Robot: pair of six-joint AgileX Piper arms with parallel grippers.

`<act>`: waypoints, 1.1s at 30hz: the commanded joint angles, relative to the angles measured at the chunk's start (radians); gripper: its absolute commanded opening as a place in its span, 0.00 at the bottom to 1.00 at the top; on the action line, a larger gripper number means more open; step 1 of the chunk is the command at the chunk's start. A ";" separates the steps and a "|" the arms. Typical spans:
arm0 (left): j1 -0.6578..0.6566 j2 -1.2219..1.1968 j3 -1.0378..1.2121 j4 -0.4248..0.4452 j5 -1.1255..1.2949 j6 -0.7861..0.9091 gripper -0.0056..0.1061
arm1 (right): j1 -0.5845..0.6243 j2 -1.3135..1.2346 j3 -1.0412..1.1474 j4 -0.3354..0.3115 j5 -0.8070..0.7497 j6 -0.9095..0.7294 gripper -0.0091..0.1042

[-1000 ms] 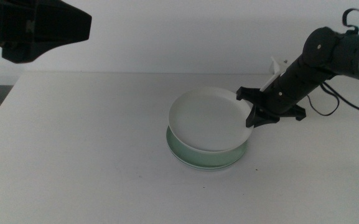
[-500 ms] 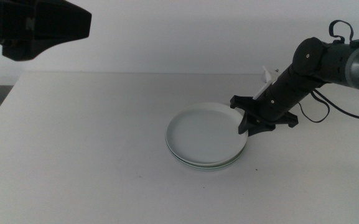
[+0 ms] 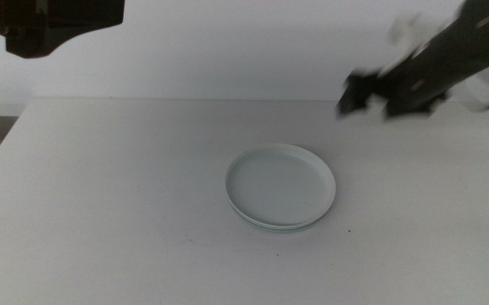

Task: Stack the three bowls on top of each other.

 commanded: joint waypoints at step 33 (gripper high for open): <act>0.351 -0.328 0.467 0.037 -0.243 0.001 0.89 | -0.050 -0.769 0.366 -0.426 -0.230 0.253 0.85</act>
